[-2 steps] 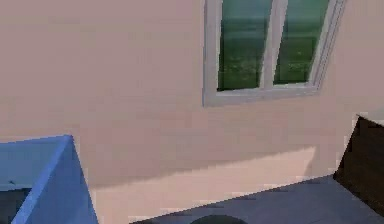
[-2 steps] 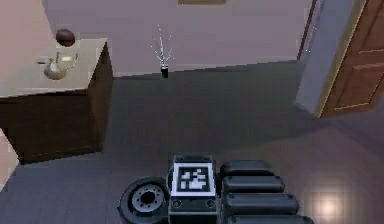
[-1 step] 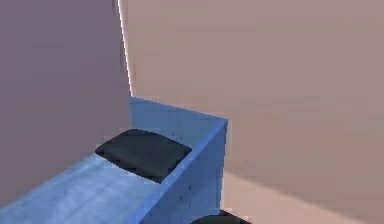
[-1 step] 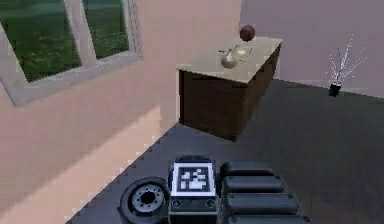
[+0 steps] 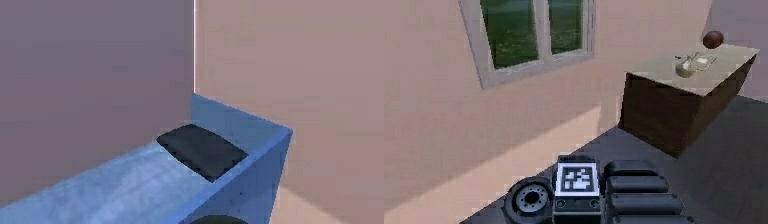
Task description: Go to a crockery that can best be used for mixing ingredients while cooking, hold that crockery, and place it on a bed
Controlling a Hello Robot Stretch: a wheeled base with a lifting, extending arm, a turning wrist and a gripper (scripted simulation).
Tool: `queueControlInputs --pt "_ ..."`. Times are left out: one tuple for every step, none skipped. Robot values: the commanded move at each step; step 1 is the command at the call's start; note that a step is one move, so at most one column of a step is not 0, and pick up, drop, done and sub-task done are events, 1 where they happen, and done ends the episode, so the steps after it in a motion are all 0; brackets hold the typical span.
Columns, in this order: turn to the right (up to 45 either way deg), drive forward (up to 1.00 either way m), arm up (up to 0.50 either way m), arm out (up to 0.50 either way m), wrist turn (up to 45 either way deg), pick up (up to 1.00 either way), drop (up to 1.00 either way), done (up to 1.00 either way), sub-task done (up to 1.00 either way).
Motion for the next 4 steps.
queueControlInputs --pt "45.0 0.0 0.0 0.0 0.0 0.0 0.0 0.0 0.0" --pt "45.0 0.0 0.0 0.0 0.0 0.0 0.0 0.0 0.0" --pt "21.0 0.0 0.0 0.0 0.0 0.0 0.0 0.0 0.0" --pt "-45.0 0.0 0.0 0.0 0.0 0.0 0.0 0.0 0.0"
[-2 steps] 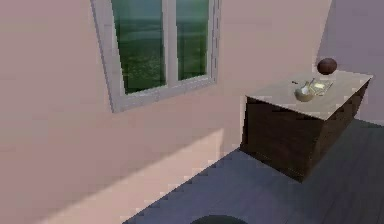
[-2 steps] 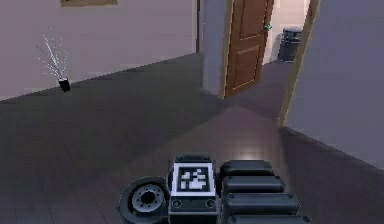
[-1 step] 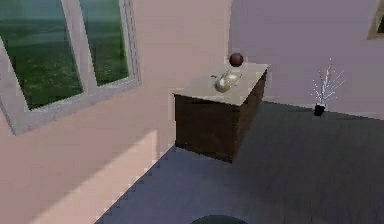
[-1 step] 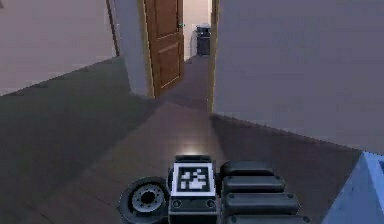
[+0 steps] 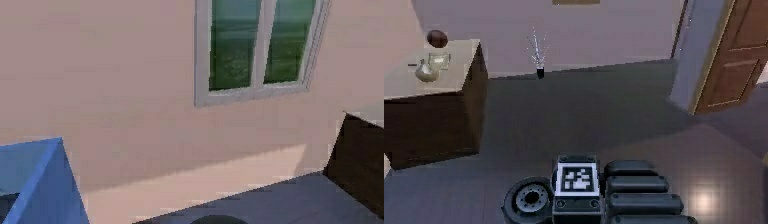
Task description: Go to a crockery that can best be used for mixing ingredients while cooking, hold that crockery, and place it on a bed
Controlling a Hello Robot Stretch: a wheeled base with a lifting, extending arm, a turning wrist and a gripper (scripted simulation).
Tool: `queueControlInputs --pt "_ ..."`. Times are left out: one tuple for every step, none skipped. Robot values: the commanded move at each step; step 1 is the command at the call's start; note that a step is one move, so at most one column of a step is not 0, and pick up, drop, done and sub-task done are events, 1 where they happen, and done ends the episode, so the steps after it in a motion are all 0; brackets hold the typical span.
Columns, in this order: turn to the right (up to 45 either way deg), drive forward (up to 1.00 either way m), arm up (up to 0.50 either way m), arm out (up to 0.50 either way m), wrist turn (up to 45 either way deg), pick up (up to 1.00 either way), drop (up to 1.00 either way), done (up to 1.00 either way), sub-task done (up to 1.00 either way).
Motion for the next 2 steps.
queueControlInputs --pt "-45.0 0.0 0.0 0.0 0.0 0.0 0.0 0.0 0.0" --pt "-42.0 0.0 0.0 0.0 0.0 0.0 0.0 0.0 0.0"
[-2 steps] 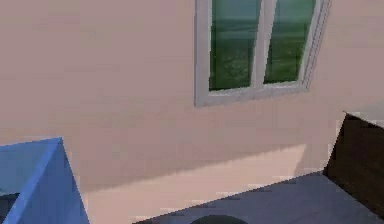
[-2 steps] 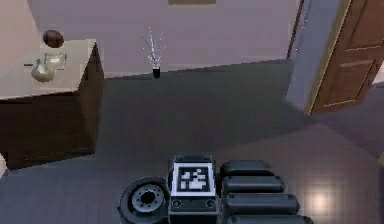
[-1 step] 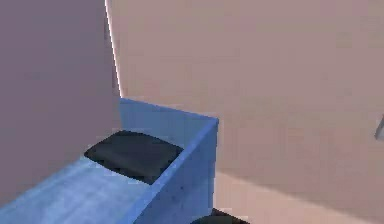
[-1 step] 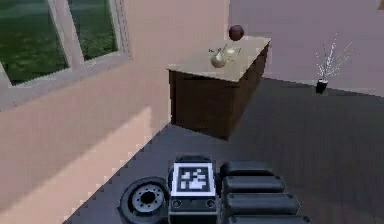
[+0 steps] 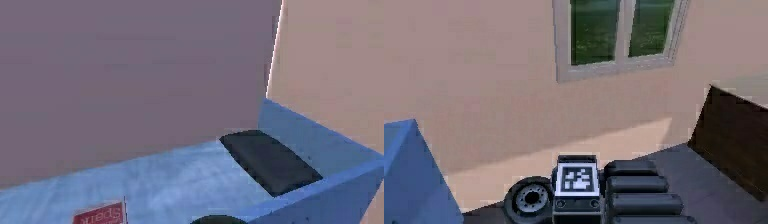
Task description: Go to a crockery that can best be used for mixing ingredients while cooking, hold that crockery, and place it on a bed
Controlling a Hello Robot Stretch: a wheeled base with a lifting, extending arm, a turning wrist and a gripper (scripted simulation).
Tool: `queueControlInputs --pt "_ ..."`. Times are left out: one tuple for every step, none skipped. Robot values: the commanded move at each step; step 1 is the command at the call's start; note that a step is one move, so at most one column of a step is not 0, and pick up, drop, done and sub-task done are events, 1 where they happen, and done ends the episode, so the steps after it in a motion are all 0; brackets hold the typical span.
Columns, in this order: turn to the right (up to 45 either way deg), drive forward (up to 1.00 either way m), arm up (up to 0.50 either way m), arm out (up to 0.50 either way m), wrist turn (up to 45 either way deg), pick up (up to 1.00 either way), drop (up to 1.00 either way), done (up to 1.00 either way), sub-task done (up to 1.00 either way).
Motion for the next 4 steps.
queueControlInputs --pt "45.0 0.0 0.0 0.0 0.0 0.0 0.0 0.0 0.0" --pt "45.0 0.0 0.0 0.0 0.0 0.0 0.0 0.0 0.0" --pt "45.0 0.0 0.0 0.0 0.0 0.0 0.0 0.0 0.0" --pt "18.0 0.0 0.0 0.0 0.0 0.0 0.0 0.0 0.0"
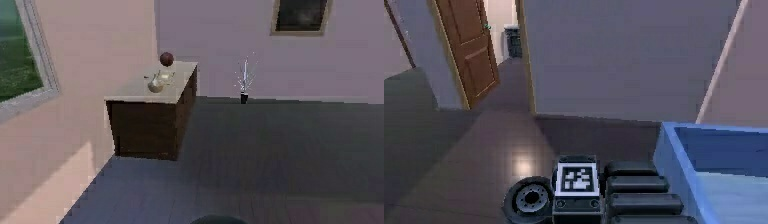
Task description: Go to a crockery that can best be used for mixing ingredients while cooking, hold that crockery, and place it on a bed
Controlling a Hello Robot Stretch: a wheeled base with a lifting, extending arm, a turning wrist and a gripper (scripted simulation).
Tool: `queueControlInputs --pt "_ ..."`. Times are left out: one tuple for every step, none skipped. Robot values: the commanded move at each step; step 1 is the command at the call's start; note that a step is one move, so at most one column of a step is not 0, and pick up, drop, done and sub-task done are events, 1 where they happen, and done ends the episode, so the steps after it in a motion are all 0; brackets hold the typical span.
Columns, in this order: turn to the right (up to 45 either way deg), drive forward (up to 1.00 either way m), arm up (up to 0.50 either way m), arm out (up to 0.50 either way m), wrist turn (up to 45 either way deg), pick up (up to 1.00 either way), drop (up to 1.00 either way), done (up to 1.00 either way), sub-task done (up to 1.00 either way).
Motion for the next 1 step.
queueControlInputs --pt "-45.0 0.0 0.0 0.0 0.0 0.0 0.0 0.0 0.0"
